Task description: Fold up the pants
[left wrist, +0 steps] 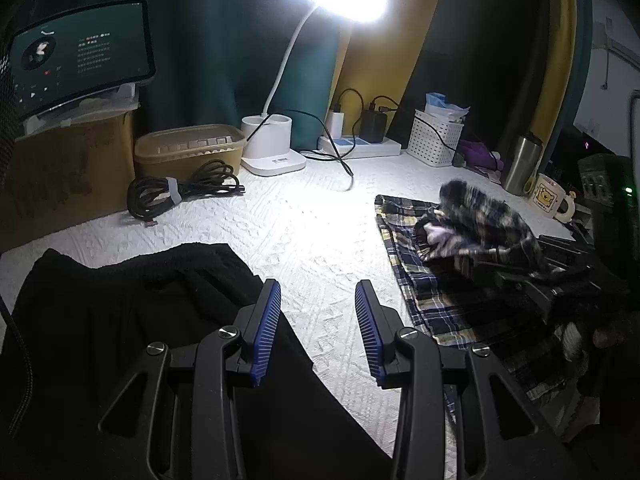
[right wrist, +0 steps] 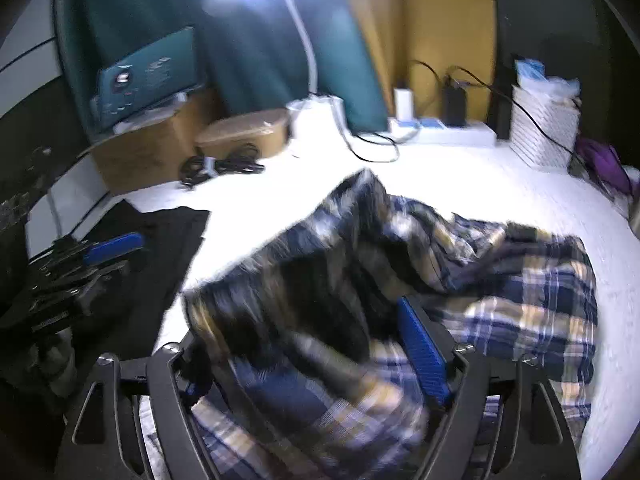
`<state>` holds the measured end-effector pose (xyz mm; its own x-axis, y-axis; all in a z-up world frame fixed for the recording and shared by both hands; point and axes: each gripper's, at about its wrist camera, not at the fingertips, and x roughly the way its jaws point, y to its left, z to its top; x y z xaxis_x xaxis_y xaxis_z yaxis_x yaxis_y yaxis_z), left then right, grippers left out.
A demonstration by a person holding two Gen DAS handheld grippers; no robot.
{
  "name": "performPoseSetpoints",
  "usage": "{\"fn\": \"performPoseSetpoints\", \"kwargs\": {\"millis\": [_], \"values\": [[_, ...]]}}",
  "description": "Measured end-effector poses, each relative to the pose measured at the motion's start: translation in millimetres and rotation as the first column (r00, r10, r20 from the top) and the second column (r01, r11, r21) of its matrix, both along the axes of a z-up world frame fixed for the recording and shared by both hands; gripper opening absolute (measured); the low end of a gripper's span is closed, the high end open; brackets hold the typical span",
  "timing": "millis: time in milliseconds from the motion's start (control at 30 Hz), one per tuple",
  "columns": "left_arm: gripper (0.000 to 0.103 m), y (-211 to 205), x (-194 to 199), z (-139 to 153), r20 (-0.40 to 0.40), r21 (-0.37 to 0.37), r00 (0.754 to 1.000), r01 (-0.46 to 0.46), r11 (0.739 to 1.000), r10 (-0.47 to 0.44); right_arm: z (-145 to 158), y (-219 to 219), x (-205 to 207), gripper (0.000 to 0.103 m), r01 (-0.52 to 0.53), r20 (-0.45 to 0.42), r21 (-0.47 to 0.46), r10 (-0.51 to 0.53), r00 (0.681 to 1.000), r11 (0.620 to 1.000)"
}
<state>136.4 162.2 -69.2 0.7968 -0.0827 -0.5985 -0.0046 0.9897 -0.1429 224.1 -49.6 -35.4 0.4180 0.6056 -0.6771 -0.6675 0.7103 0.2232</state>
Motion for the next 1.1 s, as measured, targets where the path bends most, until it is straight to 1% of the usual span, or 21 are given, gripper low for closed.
{"fn": "performPoseSetpoints", "kwargs": {"millis": [167,267,333,367,433,467,500,567,633,700,833,867,900,933,967,1067,1100], "values": [[0.038,-8.4,1.3,7.2,0.003,0.019,1.0,0.001,1.0,-0.001,10.3,-6.8,-10.7,0.082,-0.044,0.012,0.04,0.043,0.999,0.998],[0.038,-16.9,3.6,10.3,-0.001,0.036,1.0,0.015,0.999,-0.015,19.5,-19.9,-17.7,0.082,-0.042,0.034,0.069,0.039,0.999,0.997],[0.038,-25.9,3.4,13.6,0.005,0.049,0.999,0.04,0.998,-0.04,24.0,-31.5,-18.9,0.082,-0.025,0.045,0.087,0.021,0.999,0.996],[0.039,-32.0,3.3,16.0,0.011,0.058,0.998,0.058,0.997,-0.059,26.4,-39.9,-18.3,0.082,-0.009,0.049,0.095,0.005,0.999,0.995],[0.053,-43.8,2.8,21.5,0.03,0.071,0.995,0.092,0.993,-0.094,29.2,-55.2,-16.6,0.082,0.024,0.056,0.106,-0.03,0.998,0.994],[0.066,-49.3,2.2,23.9,0.041,0.073,0.993,0.107,0.992,-0.11,29.6,-65.4,-14.6,0.082,0.048,0.058,0.111,-0.054,0.997,0.993],[0.07,-55.5,1.4,26.7,0.054,0.072,0.99,0.125,0.99,-0.129,28.9,-75.9,-12.0,0.082,0.073,0.056,0.113,-0.08,0.995,0.991],[0.07,-69.1,3.0,30.2,0.066,0.074,0.983,0.167,0.983,-0.172,25.8,-93.4,-7.1,0.082,0.119,0.047,0.114,-0.125,0.991,0.986],[0.07,-83.2,10.0,28.3,0.057,0.085,0.976,0.207,0.975,-0.212,21.0,-110.5,-3.3,0.082,0.166,0.038,0.107,-0.171,0.985,0.98],[0.07,-96.7,21.2,20.8,0.025,0.1,0.97,0.238,0.966,-0.241,14.3,-130.8,-0.7,0.082,0.22,0.031,0.096,-0.223,0.974,0.971],[0.07,-117.7,42.1,4.0,-0.041,0.136,0.959,0.283,0.949,-0.28,0.5,-161.5,1.2,0.082,0.293,0.015,0.08,-0.295,0.955,0.953],[0.069,-121.2,46.5,0.1,-0.058,0.141,0.957,0.291,0.946,-0.285,-2.6,-166.4,2.1,0.082,0.304,0.012,0.074,-0.305,0.952,0.95],[0.065,-124.1,51.5,-3.5,-0.068,0.147,0.955,0.295,0.944,-0.288,-7.0,-172.4,2.0,0.082,0.316,0.007,0.067,-0.317,0.948,0.946],[0.058,-124.9,52.9,-5.0,-0.068,0.149,0.954,0.297,0.943,-0.29,-10.7,-176.8,2.1,0.082,0.322,0.004,0.063,-0.323,0.946,0.945],[0.043,-125.5,56.7,-7.4,-0.08,0.152,0.955,0.296,0.943,-0.286,-15.8,-182.0,2.0,0.082,0.329,-0.005,0.058,-0.33,0.944,0.942],[0.026,-119.3,64.0,-10.9,-0.095,0.144,0.963,0.263,0.954,-0.251,-25.7,-186.2,1.5,0.082,0.326,-0.012,0.034,-0.326,0.945,0.945],[0.024,-115.7,65.4,-10.5,-0.092,0.139,0.967,0.249,0.958,-0.238,-27.7,-185.1,0.3,0.082,0.32,-0.002,0.016,-0.32,0.947,0.947]]}}
